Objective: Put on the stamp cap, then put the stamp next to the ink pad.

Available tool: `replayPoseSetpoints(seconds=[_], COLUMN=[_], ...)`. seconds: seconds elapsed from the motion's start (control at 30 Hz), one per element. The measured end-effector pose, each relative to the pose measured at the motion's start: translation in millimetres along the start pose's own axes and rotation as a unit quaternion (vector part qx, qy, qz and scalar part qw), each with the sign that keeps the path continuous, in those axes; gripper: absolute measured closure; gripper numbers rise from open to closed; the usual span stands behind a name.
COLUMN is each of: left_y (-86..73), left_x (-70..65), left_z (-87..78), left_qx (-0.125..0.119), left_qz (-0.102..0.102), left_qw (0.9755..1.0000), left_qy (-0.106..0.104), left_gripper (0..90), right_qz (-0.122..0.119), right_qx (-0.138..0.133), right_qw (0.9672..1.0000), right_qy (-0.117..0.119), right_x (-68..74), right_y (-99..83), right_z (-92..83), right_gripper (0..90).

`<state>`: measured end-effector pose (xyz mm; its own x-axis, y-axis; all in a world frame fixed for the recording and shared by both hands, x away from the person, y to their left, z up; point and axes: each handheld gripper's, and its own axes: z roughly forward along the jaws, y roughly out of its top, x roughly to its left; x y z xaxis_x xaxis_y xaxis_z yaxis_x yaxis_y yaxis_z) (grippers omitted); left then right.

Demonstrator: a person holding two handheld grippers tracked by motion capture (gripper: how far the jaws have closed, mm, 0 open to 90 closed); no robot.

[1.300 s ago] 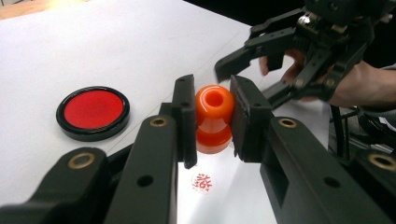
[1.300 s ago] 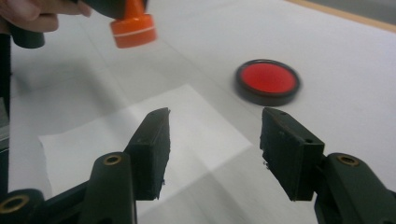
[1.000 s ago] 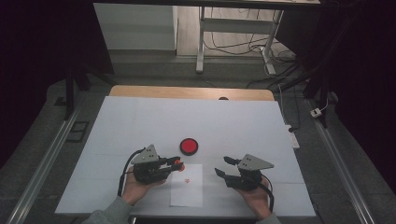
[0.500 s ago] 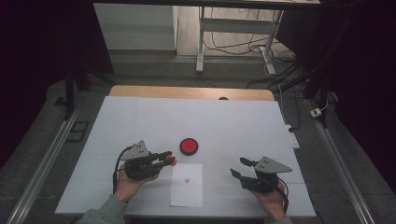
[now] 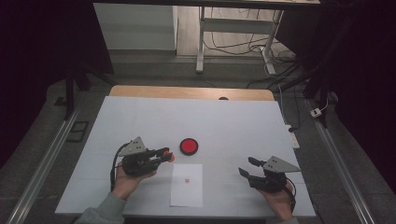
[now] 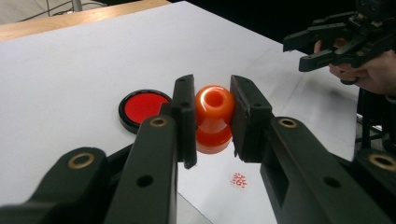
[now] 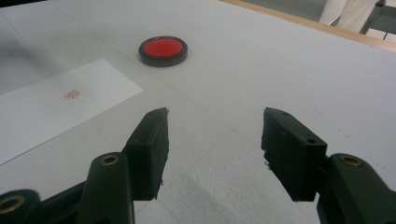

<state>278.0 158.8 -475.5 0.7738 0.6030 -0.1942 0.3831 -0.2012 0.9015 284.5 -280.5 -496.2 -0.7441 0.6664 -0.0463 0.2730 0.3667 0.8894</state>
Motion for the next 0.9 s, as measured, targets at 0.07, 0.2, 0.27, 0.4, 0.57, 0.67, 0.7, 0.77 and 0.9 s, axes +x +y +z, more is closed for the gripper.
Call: replayPoseSetpoints(seconds=[0.07, 0.2, 0.27, 0.4, 0.57, 0.67, 0.7, 0.77, 0.9], left_y=[0.3, -0.7, -0.7, -0.9, -0.7, 0.0, 0.5, 2.0, 4.7], left_x=[0.6, 4.3, 5.9, 8.4, 12.3, 17.5, 19.0, 20.3, 22.7], left_z=[-0.7, 0.3, 1.2, 3.2, 6.4, 11.0, 12.4, 15.1, 18.6], left_qx=[0.002, 0.009, 0.011, 0.014, 0.019, 0.024, 0.026, 0.028, 0.027], left_qz=[0.003, 0.006, 0.007, 0.004, 0.001, -0.006, -0.005, -0.005, -0.008], left_qw=[1.0000, 0.9999, 0.9998, 0.9997, 0.9995, 0.9993, 0.9992, 0.9990, 0.9988], left_qy=[0.004, 0.012, 0.015, 0.019, 0.025, 0.029, 0.029, 0.036, 0.041], left_gripper=[72.9, 72.9, 72.9, 72.9, 72.9, 72.9, 72.9, 72.9, 72.9], right_qz=[0.002, 0.004, 0.004, 0.003, -0.004, -0.005, -0.005, -0.004, -0.001], right_qx=[-0.003, -0.001, 0.002, 0.003, 0.006, 0.007, 0.008, 0.008, 0.007], right_qw=[1.0000, 1.0000, 1.0000, 1.0000, 1.0000, 0.9999, 0.9999, 0.9999, 1.0000], right_qy=[-0.002, -0.003, -0.002, 0.000, 0.005, 0.008, 0.007, 0.004, 0.005], right_x=[-0.5, -1.8, -1.8, -1.7, 0.5, 1.0, 0.8, 0.7, -0.1], right_y=[0.1, -0.7, -0.9, -1.1, -1.3, -0.8, -0.9, -1.3, -1.6], right_z=[-1.0, 0.5, 1.5, 3.3, 5.4, 5.7, 5.7, 5.9, 5.8], right_gripper=[40.8, 40.7, 40.7, 40.7, 41.0, 41.1, 41.2, 41.2, 41.2])
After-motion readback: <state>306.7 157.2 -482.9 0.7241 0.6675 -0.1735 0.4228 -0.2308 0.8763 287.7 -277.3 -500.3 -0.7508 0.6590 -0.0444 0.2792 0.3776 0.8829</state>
